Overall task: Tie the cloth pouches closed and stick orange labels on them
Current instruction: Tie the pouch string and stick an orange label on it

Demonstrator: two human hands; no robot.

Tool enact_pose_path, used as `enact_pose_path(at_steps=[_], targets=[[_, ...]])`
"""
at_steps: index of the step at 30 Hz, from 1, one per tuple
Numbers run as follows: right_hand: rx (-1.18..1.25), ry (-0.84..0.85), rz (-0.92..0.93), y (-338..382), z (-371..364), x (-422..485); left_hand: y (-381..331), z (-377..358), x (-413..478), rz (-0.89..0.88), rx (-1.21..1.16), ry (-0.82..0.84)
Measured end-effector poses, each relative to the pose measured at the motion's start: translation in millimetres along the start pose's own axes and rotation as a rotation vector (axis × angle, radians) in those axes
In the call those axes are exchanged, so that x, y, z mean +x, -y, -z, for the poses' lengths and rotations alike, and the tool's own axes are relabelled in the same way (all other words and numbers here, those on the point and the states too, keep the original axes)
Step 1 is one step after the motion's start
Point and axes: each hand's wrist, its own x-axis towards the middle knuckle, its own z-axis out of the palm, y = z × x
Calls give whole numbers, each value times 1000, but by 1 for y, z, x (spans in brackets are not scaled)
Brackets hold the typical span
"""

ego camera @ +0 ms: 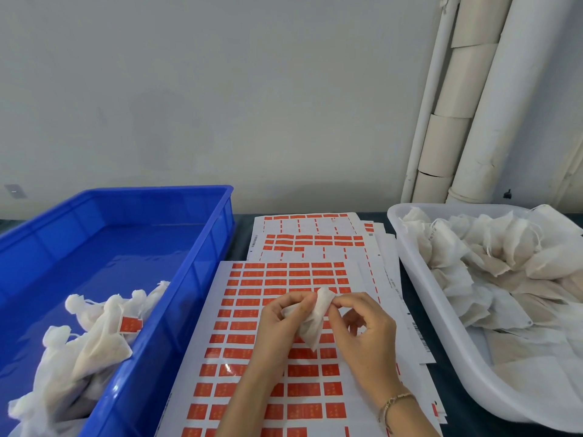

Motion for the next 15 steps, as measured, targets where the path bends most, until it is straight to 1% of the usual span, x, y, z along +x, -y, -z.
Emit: enact_pose_path(at_steps=[5,10,15], targets=[[60,-7,-37,4,0,1,1,1,1,-18,25,-16],[152,-15,-174,2,4,3,1,4,3,-23,37,-88],[131,-51,-120,1,7,4,2,6,4,-6,37,-120]])
